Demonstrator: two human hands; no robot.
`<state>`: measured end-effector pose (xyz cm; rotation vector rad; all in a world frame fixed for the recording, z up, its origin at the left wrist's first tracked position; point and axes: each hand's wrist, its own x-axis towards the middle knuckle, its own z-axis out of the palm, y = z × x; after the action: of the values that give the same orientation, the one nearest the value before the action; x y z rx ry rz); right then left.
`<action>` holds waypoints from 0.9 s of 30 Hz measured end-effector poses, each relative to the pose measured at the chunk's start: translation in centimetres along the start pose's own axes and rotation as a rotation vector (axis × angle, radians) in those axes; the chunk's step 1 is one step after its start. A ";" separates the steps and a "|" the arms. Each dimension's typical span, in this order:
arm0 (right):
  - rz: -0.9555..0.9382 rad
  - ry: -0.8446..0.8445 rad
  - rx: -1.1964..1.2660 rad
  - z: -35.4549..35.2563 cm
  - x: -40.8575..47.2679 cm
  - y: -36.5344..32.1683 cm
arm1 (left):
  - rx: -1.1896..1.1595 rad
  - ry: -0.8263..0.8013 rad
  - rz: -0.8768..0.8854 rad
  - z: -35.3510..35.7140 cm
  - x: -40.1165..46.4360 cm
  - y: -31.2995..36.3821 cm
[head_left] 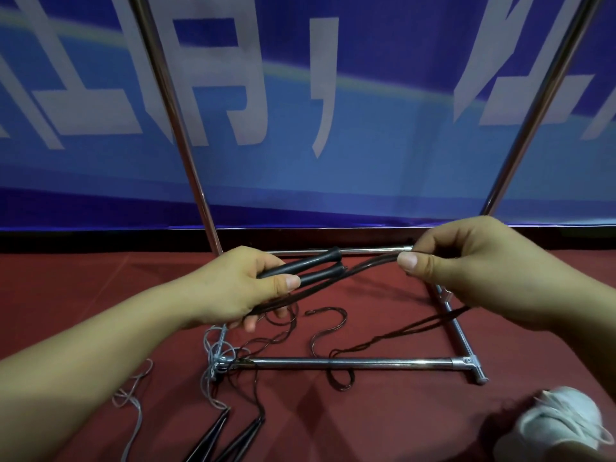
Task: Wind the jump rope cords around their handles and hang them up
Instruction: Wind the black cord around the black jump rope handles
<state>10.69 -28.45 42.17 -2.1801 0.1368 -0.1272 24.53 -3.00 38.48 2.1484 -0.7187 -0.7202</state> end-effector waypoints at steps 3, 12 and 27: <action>-0.052 0.107 -0.054 0.3 0.2 -0.5 | 0.000 0.026 0.003 0.2 0.1 -0.1; -0.278 0.377 -0.110 -0.2 0.5 -1.8 | -0.102 0.135 0.067 0.3 0.2 1.0; 0.009 0.173 -0.283 -0.8 2.2 3.4 | -0.100 -0.066 0.065 0.8 0.1 1.4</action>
<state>12.55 -31.37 39.98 -2.4485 0.2772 -0.3076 23.70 -4.25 39.08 2.0094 -0.7675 -0.7799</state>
